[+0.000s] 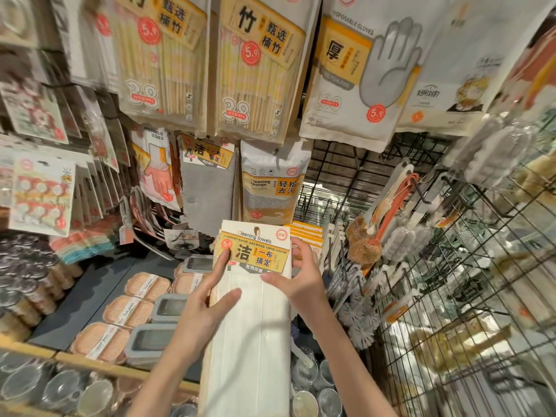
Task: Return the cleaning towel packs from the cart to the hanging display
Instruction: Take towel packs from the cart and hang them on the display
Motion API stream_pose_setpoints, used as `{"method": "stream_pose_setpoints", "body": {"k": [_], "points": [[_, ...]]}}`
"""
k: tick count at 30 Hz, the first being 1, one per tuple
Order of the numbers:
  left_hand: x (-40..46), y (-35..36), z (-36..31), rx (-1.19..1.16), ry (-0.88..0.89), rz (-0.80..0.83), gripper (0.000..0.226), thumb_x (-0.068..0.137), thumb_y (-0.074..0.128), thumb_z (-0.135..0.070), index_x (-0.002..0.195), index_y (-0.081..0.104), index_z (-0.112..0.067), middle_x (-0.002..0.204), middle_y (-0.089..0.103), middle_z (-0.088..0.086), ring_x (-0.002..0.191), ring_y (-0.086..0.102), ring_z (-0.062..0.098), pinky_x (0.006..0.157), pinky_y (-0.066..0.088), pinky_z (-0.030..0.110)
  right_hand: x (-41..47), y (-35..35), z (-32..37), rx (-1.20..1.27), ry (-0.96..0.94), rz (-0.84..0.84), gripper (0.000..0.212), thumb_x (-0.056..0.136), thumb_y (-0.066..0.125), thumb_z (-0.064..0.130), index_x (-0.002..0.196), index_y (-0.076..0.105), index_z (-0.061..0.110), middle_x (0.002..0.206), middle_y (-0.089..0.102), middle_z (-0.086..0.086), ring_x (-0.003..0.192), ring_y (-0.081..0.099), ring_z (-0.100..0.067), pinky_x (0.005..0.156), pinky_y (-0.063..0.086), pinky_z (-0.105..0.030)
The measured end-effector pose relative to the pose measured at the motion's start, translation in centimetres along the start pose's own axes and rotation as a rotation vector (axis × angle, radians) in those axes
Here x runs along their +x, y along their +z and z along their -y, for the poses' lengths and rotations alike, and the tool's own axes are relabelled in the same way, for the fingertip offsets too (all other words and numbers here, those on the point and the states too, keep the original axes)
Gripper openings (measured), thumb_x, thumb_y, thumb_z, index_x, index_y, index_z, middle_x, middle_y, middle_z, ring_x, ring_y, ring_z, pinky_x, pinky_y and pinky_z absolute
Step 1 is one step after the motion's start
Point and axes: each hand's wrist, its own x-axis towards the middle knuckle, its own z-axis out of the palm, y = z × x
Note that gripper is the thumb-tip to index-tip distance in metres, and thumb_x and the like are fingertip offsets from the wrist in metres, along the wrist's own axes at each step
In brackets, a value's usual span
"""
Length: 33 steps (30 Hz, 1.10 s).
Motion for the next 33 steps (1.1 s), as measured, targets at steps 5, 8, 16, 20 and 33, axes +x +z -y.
{"method": "stream_pose_setpoints", "body": {"k": [5, 8, 16, 20, 33], "points": [[0.0, 0.0, 0.2, -0.102, -0.048, 0.024, 0.079, 0.085, 0.065, -0.006, 0.137, 0.029, -0.053, 0.126, 0.051, -0.039, 0.118, 0.051, -0.009, 0.096, 0.047, 0.018, -0.2, -0.6, -0.5, 0.070, 0.000, -0.001, 0.081, 0.067, 0.081, 0.003, 0.125, 0.039, 0.040, 0.117, 0.058, 0.002, 0.105, 0.060, -0.014, 0.087, 0.052, -0.025], [0.0, 0.3, 0.0, -0.071, -0.037, 0.019, 0.078, 0.083, 0.066, -0.003, 0.141, 0.030, -0.042, 0.117, 0.048, -0.049, 0.114, 0.049, -0.017, 0.088, 0.048, 0.012, -0.3, -0.7, -0.4, 0.110, -0.036, 0.004, 0.078, 0.068, 0.076, -0.006, 0.116, 0.041, 0.045, 0.117, 0.061, -0.001, 0.104, 0.064, -0.015, 0.082, 0.053, -0.020], [-0.2, 0.5, 0.2, -0.102, -0.076, 0.005, 0.076, 0.075, 0.075, -0.013, 0.133, 0.041, -0.048, 0.120, 0.057, -0.036, 0.112, 0.055, -0.010, 0.078, 0.051, 0.012, -0.2, -1.5, -0.7, 0.124, -0.020, 0.020, 0.079, 0.072, 0.071, -0.010, 0.129, 0.035, 0.031, 0.106, 0.063, 0.005, 0.090, 0.066, 0.002, 0.073, 0.050, -0.012], [0.0, 0.3, 0.2, -0.122, -0.103, -0.014, 0.074, 0.068, 0.074, -0.027, 0.131, 0.042, -0.051, 0.109, 0.054, -0.048, 0.106, 0.052, -0.020, 0.072, 0.046, 0.004, 0.0, -2.3, -1.1, 0.158, -0.036, -0.005, 0.083, 0.073, 0.069, -0.014, 0.136, 0.030, 0.022, 0.104, 0.067, 0.012, 0.097, 0.066, -0.005, 0.080, 0.050, -0.016], [1.6, -1.3, 1.0, -0.025, -0.111, -0.103, 0.069, 0.079, 0.073, -0.032, 0.125, 0.038, -0.069, 0.130, 0.046, -0.040, 0.130, 0.043, 0.001, 0.107, 0.039, 0.040, 1.1, -3.8, -3.7, 0.137, 0.003, -0.009, 0.062, 0.081, 0.056, -0.013, 0.124, 0.046, 0.031, 0.134, 0.051, -0.004, 0.111, 0.057, -0.009, 0.087, 0.049, -0.018]]}}
